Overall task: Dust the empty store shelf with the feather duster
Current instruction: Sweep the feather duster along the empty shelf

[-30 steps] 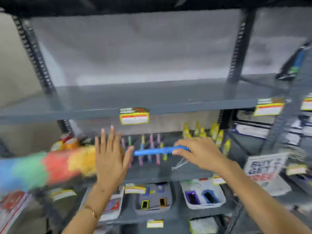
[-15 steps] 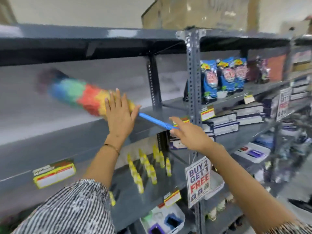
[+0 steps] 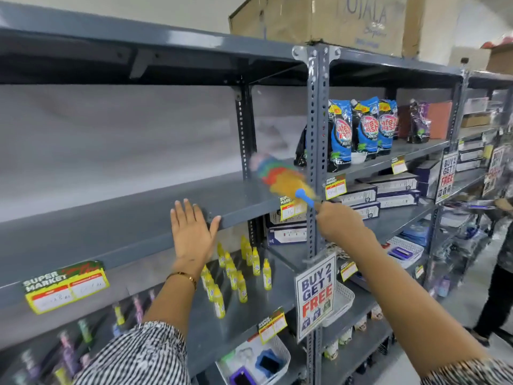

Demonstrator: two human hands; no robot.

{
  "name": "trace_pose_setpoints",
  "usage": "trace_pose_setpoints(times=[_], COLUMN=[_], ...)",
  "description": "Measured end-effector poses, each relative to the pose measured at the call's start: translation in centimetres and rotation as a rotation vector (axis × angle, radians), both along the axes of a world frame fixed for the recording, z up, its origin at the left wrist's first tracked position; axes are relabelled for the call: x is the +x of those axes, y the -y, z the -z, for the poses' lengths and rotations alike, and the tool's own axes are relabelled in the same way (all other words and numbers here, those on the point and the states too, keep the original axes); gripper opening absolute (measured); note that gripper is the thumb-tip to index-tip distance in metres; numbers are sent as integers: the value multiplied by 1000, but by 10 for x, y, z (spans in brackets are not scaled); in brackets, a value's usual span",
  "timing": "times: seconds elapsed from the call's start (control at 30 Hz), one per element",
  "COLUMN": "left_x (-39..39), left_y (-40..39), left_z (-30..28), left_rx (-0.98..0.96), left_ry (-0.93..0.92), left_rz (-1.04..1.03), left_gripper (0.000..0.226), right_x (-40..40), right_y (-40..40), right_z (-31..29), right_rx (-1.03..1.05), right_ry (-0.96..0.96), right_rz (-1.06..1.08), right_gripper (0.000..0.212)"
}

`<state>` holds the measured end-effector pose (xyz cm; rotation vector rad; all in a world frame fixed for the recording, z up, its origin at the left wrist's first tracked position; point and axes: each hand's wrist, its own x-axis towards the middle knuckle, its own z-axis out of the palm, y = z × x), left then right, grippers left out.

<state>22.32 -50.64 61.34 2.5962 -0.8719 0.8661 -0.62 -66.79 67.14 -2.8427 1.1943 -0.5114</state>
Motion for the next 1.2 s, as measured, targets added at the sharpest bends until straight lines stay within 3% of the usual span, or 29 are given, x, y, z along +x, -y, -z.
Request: trace_pose_setpoints(times=[0.13, 0.3, 0.47, 0.73, 0.9, 1.03, 1.2], left_x=[0, 3, 3, 10, 13, 20, 24], left_y=[-2, -6, -16, -41, -67, -98, -132], left_z=[1, 3, 10, 9, 7, 5, 9], left_rx=[45, 47, 77, 73, 34, -18, -40], left_ry=[39, 36, 87, 100, 91, 121, 130], left_rz=[-17, 53, 36, -6, -6, -14, -45], left_gripper=[71, 73, 71, 70, 73, 70, 69], right_x=[19, -18, -18, 13, 29, 22, 15], right_y=[-13, 27, 20, -66, -88, -69, -51], right_z=[-17, -34, -19, -2, -19, -18, -2], right_rx=[2, 113, 54, -112, 78, 161, 102], right_ry=[-46, 138, -26, -89, 4, 154, 37], right_rz=[-67, 22, 29, -296, -481, -349, -9], right_gripper=[31, 34, 35, 31, 40, 39, 36])
